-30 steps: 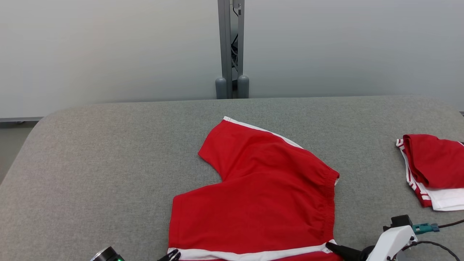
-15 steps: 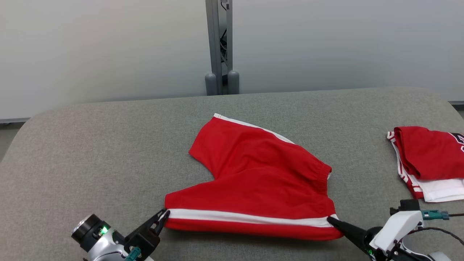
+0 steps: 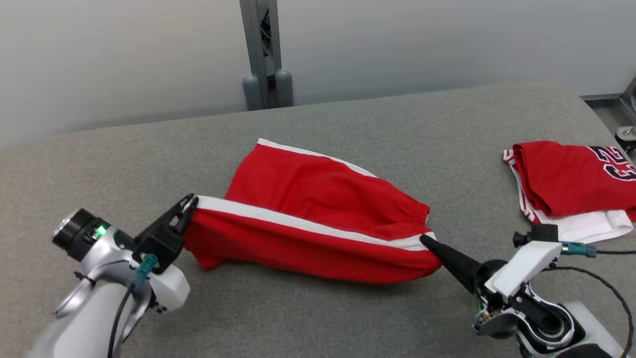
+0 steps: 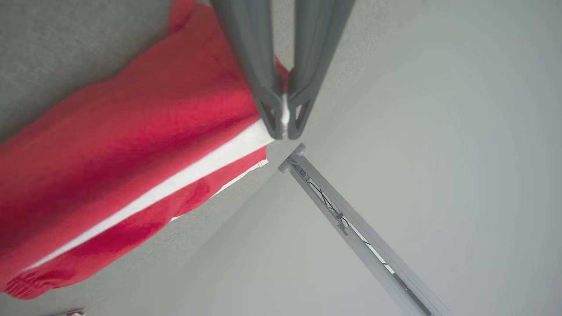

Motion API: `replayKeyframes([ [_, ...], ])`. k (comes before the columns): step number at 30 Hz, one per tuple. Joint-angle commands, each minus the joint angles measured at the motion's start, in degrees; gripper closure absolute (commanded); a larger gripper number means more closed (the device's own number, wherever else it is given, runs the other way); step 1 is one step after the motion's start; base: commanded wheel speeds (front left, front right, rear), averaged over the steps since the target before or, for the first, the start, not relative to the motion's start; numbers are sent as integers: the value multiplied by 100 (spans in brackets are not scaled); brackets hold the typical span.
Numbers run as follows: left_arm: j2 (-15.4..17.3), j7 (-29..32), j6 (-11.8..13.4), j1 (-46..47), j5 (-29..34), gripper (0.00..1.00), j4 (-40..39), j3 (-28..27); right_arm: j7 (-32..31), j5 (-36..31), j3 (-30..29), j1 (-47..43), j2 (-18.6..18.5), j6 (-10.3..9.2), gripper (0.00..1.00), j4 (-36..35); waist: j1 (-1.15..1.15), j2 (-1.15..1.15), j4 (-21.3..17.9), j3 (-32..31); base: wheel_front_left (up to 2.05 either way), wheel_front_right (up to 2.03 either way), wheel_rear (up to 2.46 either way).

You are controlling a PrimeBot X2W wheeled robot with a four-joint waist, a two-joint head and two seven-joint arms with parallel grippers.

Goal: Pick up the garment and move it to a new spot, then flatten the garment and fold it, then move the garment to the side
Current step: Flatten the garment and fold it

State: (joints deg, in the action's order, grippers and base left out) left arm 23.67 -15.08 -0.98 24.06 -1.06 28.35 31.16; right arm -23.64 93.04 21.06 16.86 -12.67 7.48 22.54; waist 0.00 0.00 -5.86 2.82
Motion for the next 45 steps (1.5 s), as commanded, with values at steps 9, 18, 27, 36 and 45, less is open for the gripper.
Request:
replayKeyframes([
  [9, 200, -1, -238, 1208, 107, 100, 595, -102, 249, -339, 80, 650, 412, 1, 100, -136, 0, 0, -667, 801, 0, 0, 0],
  [18, 392, 1, -407, 2136, 205, 100, 1342, -21, 443, -256, 175, 1179, 798, 1, 100, 271, 0, 0, -1222, 1313, 0, 0, 0],
  [27, 359, 1, -507, 2812, 270, 100, 1907, 197, 764, -52, 251, 1511, 945, 1, 100, 448, 0, 0, -1437, 1640, 0, 0, 0],
  [36, 338, 4, -502, 3410, 402, 100, 2639, 375, 1083, 351, 425, 1783, 945, 1, 100, 400, 0, 0, -1531, 1933, 0, 0, 0],
  [45, 316, 5, -471, 3930, 472, 100, 3089, 559, 1461, 660, 794, 2120, 944, 1, 100, 417, 0, 0, -1617, 2293, 0, 0, 0],
])
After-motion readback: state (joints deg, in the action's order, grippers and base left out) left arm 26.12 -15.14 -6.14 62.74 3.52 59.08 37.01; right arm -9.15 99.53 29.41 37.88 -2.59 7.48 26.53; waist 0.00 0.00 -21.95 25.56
